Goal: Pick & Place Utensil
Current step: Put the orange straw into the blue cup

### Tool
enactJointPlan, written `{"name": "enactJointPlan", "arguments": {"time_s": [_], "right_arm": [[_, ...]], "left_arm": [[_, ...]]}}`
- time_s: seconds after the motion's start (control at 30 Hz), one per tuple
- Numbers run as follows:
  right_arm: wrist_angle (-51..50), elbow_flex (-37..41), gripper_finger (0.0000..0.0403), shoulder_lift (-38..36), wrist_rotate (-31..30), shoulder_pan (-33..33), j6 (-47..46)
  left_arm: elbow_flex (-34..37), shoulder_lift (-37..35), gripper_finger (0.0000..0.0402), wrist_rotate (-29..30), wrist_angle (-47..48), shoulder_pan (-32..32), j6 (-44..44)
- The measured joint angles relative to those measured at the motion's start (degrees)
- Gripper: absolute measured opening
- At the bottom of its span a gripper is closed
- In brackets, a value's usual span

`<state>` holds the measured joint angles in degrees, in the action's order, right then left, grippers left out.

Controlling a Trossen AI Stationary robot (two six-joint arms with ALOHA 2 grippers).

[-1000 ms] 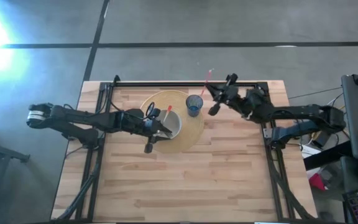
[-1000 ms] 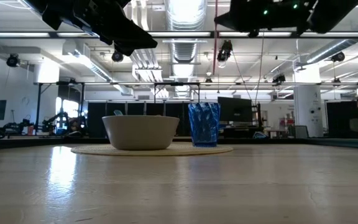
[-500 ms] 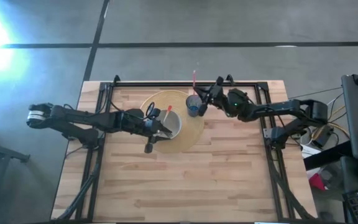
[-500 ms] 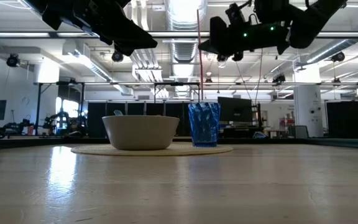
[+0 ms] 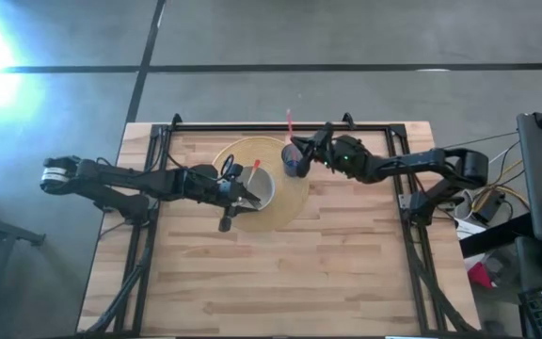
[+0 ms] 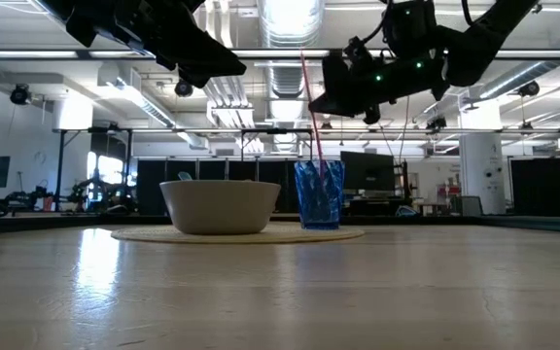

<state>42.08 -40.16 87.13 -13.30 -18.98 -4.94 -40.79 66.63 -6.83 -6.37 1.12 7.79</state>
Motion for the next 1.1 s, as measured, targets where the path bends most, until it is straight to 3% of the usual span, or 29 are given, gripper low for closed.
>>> {"name": "enactJointPlan", "arguments": {"time_s": [0.53,1.1], "right_arm": [[-1.6,0.0,0.0008,5.6,0.1,-0.8,-3.7],[-2.9,0.0,0.0009,6.4,0.2,-0.8,-2.6]], "left_arm": [[0.0,0.0,0.0133,0.0,0.0,0.0,-0.5],[0.0,0.0,0.0133,0.0,0.4,0.0,-0.8]]}}
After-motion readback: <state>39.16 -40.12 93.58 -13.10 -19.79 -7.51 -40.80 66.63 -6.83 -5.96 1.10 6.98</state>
